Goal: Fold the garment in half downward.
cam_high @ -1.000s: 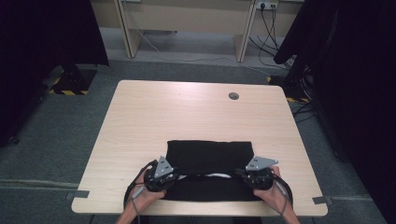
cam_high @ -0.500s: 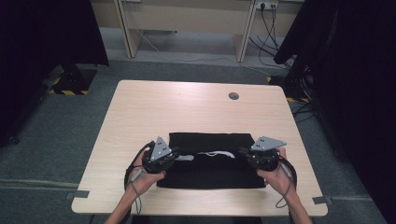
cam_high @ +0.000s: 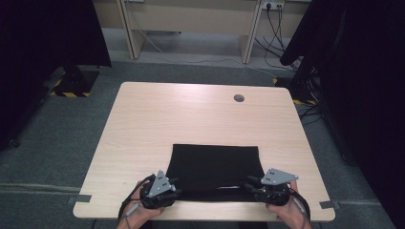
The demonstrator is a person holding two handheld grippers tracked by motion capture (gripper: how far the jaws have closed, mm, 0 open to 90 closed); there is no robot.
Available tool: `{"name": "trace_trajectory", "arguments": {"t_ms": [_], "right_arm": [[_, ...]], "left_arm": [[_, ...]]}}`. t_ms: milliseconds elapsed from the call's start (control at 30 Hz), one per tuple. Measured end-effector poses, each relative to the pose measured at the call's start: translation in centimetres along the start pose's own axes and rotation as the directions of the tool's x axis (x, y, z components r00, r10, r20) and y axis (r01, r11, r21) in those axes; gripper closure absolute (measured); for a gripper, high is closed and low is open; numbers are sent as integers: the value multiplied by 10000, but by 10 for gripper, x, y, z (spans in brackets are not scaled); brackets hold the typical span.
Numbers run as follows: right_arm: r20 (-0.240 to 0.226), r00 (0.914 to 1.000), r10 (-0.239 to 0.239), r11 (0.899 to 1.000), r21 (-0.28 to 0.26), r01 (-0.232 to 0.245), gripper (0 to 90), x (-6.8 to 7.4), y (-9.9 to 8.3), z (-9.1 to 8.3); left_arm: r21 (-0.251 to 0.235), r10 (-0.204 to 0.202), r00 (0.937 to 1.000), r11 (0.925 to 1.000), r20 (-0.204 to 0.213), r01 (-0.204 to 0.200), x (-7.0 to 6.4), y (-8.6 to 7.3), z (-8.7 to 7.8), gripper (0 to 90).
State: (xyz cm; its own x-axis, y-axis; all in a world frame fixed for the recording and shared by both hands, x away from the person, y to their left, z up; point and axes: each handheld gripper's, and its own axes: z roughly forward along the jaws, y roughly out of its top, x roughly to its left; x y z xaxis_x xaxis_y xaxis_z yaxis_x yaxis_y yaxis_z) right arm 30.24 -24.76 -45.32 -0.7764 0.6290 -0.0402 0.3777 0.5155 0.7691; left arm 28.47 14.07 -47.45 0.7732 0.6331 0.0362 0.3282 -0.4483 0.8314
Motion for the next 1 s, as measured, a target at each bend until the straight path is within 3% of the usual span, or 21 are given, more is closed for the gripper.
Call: {"name": "trace_trajectory", "arguments": {"t_ms": [167,267,333,367,400,433,500,533,633,767,867,1000], "right_arm": [[12,9993,371,9972,-646,-369,606,-7,11,-17],[163,9988,457,9949,-909,-441,601,-10,21,-24],[529,9979,363,9972,-675,-327,597,-12,24,-21],[529,9979,363,9972,-675,-327,597,-12,24,-21],[451,9979,468,9983,-381,-451,597,-16,22,-11],[461,9976,514,9984,-274,-501,594,-17,20,-6],[472,9975,532,9986,-93,-528,591,-19,18,-1],[394,9970,663,9975,216,-672,587,-22,12,9],[458,9970,624,9961,588,-651,580,-23,6,17],[480,9958,782,9922,939,-825,528,-25,-3,22],[454,9928,1105,9908,739,-1136,496,-26,-8,24],[489,9913,1226,9894,727,-1259,441,-27,-9,23]], "left_arm": [[-934,-674,9975,9932,232,692,7,12,-12,458],[-1162,-1082,9941,9872,114,1088,12,18,-11,427],[-908,-1216,9925,9886,-151,1197,14,20,-4,405],[-908,-1216,9925,9886,-151,1197,14,20,-4,399],[-453,-1182,9913,9923,-587,1157,14,18,6,389],[-453,-1182,9913,9923,-587,1157,14,18,6,384],[-69,-1244,9892,9922,-777,1243,15,14,14,376],[278,-1075,9894,9935,-977,1107,14,9,19,366],[670,-1028,9876,9915,-1187,1113,12,4,21,354],[856,-964,9878,9905,-1226,1073,12,4,22,334],[878,-873,9864,9911,-1391,1001,10,4,22,324],[863,-1048,9834,9892,-1479,1184,11,4,22,279]]}}
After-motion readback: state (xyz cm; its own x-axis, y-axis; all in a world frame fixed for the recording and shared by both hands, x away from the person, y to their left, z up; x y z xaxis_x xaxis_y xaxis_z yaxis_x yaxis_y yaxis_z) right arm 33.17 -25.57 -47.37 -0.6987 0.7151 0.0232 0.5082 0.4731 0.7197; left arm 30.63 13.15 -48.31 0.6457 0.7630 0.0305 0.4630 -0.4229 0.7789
